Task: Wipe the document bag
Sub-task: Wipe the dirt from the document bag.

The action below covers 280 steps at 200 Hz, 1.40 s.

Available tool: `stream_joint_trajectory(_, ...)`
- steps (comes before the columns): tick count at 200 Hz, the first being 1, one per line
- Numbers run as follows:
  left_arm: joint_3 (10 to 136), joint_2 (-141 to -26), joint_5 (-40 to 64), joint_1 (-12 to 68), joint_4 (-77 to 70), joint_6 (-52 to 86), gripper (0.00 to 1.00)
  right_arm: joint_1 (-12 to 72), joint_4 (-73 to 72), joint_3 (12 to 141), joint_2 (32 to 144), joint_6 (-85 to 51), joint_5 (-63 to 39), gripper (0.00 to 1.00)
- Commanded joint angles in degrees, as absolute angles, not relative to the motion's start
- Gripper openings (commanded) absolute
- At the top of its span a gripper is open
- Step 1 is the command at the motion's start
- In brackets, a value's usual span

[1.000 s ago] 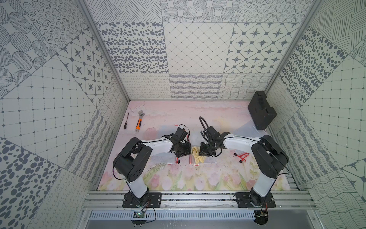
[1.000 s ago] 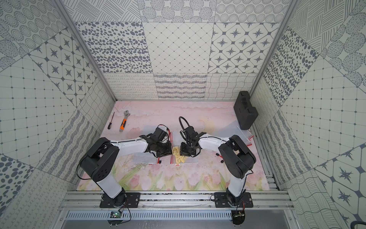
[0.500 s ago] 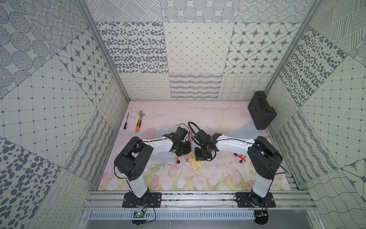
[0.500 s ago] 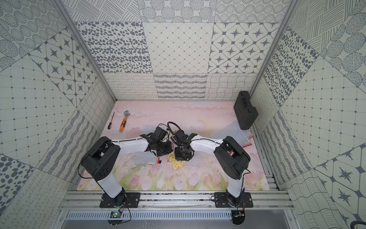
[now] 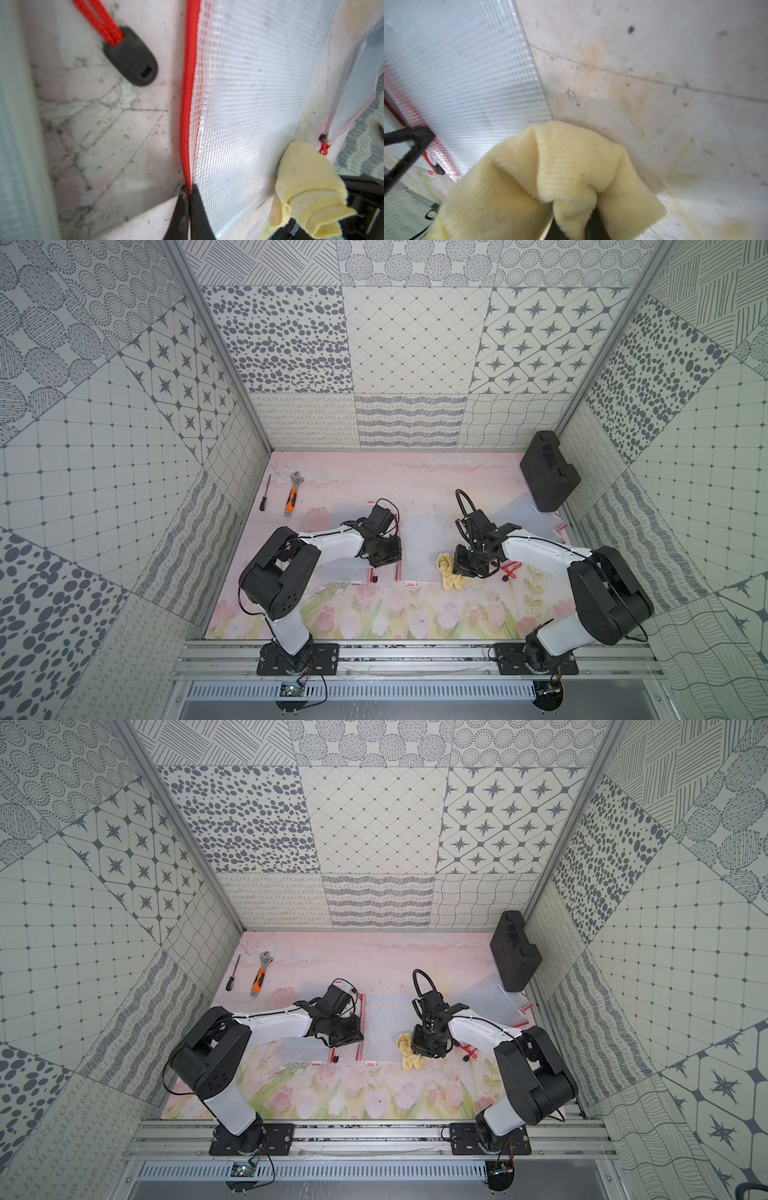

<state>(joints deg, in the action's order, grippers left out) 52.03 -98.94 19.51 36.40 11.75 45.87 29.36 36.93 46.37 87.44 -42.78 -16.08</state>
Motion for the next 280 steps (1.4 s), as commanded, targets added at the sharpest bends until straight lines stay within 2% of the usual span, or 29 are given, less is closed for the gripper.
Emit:
stream_joint_trajectory(1, 52.52, -99.6, 18.0, 36.39, 12.26, 45.57, 0.0, 34.87, 41.66, 50.25, 90.12, -43.42, -12.51, 0.0)
stream_joint_trajectory(38, 53.33, -99.98, 18.53, 36.48, 13.2, 45.21, 0.0, 46.99, 36.94, 66.02, 104.46, -46.73, -16.52, 0.0)
stream_joint_trajectory(58, 53.39, -100.02, 18.06, 36.47, 14.1, 44.91, 0.0, 49.61, 35.23, 71.5, 109.48, -47.52, -18.83, 0.0)
stream_joint_trajectory(77, 52.92, -99.76, 17.6, 36.48, 14.21, 45.08, 0.0, 49.43, 33.99, 70.86, 110.53, -47.67, -19.42, 0.0)
stream_joint_trajectory(105, 53.0, -99.49, 16.58, 36.41, 15.29, 44.16, 0.0, 44.95, 34.74, 61.18, 106.87, -46.28, -18.57, 0.0)
stream_joint_trajectory(139, 52.92, -98.81, 16.41, 35.64, 16.07, 42.91, 0.0, 32.41, 36.76, 43.6, 94.3, -43.59, -16.94, 0.0)
stream_joint_trajectory(158, 52.8, -98.26, 16.67, 35.17, 16.15, 42.54, 0.0, 26.16, 41.01, 39.62, 87.59, -41.11, -14.49, 0.0)
stream_joint_trajectory(173, 52.82, -98.17, 16.93, 34.98, 16.24, 42.31, 0.0, 25.04, 43.22, 40.62, 84.85, -40.71, -12.82, 0.0)
stream_joint_trajectory(186, 52.91, -98.31, 17.25, 34.92, 16.13, 42.23, 0.0, 26.63, 43.26, 43.37, 85.09, -42.01, -14.14, 0.0)
stream_joint_trajectory(211, 52.75, -98.2, 17.52, 34.98, 16.19, 42.61, 0.0, 37.89, 42.51, 55.15, 89.56, -45.69, -14.04, 0.0)
stream_joint_trajectory(234, 52.14, -97.32, 17.11, 34.95, 16.08, 43.03, 0.0, 45.58, 37.06, 63.14, 97.76, -48.13, -18.14, 0.0)
stream_joint_trajectory(254, 52.27, -96.74, 16.59, 34.98, 16.81, 42.88, 0.0, 47.92, 34.29, 65.81, 104.2, -49.21, -20.7, 0.0)
stream_joint_trajectory(280, 51.97, -95.85, 15.83, 34.8, 17.88, 42.4, 0.0, 46.93, 34.52, 62.8, 105.0, -48.43, -19.2, 0.0)
